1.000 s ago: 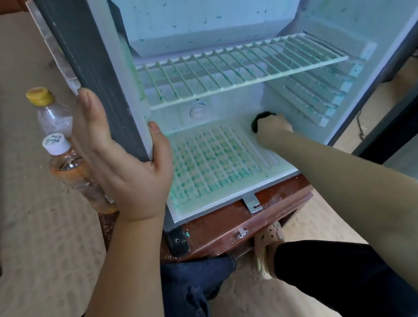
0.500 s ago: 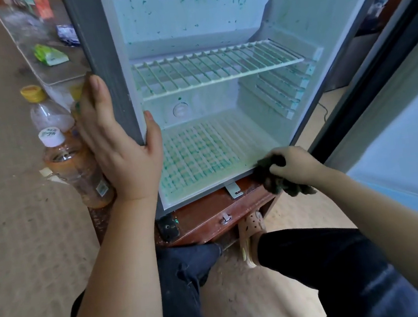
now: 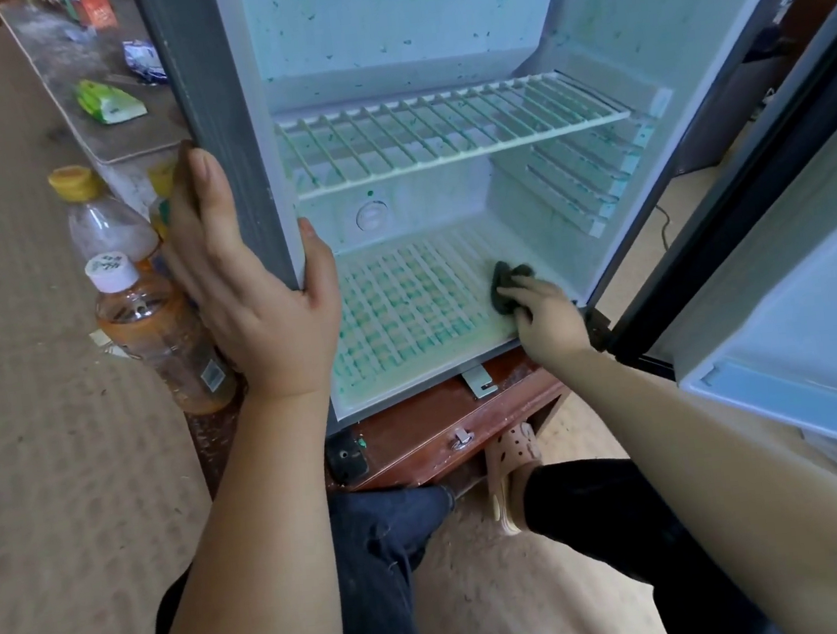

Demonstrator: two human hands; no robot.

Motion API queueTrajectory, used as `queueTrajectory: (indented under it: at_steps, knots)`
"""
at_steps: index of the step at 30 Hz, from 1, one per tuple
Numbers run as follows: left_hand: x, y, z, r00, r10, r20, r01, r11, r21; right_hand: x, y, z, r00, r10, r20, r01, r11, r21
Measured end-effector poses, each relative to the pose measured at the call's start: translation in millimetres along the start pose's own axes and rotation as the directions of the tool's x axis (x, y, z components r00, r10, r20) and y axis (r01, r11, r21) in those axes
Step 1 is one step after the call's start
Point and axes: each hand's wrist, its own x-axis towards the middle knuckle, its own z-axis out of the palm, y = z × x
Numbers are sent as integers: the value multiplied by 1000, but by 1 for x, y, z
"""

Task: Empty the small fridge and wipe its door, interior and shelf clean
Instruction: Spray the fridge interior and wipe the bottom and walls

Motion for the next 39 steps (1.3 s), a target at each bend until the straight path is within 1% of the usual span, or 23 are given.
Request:
queueTrajectory:
  at_steps: [4,6,7,8,10,12,14,16,19,20,21,22,24,25,27,28,29,31,33,34,36,38,39]
  knots:
    - [0,2,-1,1000,-26,-4,26,1000,4,-44,-3,-6,971,-236,46,238,970,-44]
    - [0,2,-2,999,-33,10,33,999,-5,-45,6,-12,955,-286,82,293,951,-95]
    - [0,2,-2,999,-32,22,32,999,-11,-37,13,-15,960,-264,91,275,952,-137]
    - [0,1,-3,999,-26,35,26,1000,-16,-25,20,-18,975,-207,87,220,958,-184]
    - [-1,-2,-4,999,-6,54,7,1000,-21,1,31,-24,996,-38,83,58,968,-245]
    - [-1,-2,-4,998,7,55,-6,1000,-11,12,32,-22,997,51,62,-35,971,-237]
    - [0,-2,-3,999,11,38,-11,1000,-1,5,21,-18,996,81,48,-69,975,-213]
    - [0,0,-2,1000,-1,19,0,1000,15,-15,5,-14,998,9,58,3,982,-189]
    - [0,2,-2,1000,-16,6,16,1000,11,-44,-14,-15,972,-168,164,197,964,-180]
    - [0,2,-2,1000,-15,5,15,1000,4,-46,-16,-18,966,-192,175,225,956,-189]
    - [0,1,-2,1000,-12,3,12,1000,6,-45,-16,-22,968,-202,152,231,950,-211]
    - [0,1,-2,1000,-8,2,8,1000,13,-39,-13,-26,977,-186,105,208,944,-255]
    - [0,0,-3,1000,-4,11,4,1000,21,-21,-3,-35,997,-83,7,80,933,-351]
    - [-1,0,-4,1000,-7,21,6,1000,24,-12,1,-37,1000,0,-13,-5,921,-388]
    - [-1,1,-5,999,-12,31,11,999,33,-5,5,-33,991,135,16,-117,905,-409]
    - [-1,1,-5,999,-12,33,11,999,34,-9,4,-28,985,173,21,-150,903,-404]
    - [0,1,-4,999,-10,34,9,999,32,-14,5,-21,975,223,9,-206,914,-350]
    - [0,1,-4,999,-8,32,7,999,32,-25,10,-7,932,356,-69,-362,927,-102]
    - [-1,1,-4,1000,-6,16,5,999,38,-33,11,1,900,412,-143,-400,910,106]
    - [0,2,-4,1000,-8,6,7,999,42,-37,7,3,902,403,-155,-382,912,147]
    - [1,5,-3,1000,-25,-6,25,999,41,-50,-9,6,948,298,-109,-276,945,178]
    - [2,8,-4,999,-35,-8,35,999,34,-69,-29,5,996,91,18,-93,975,201]
    - [2,9,-5,999,-36,-3,36,999,28,-77,-35,3,997,-17,75,1,977,211]
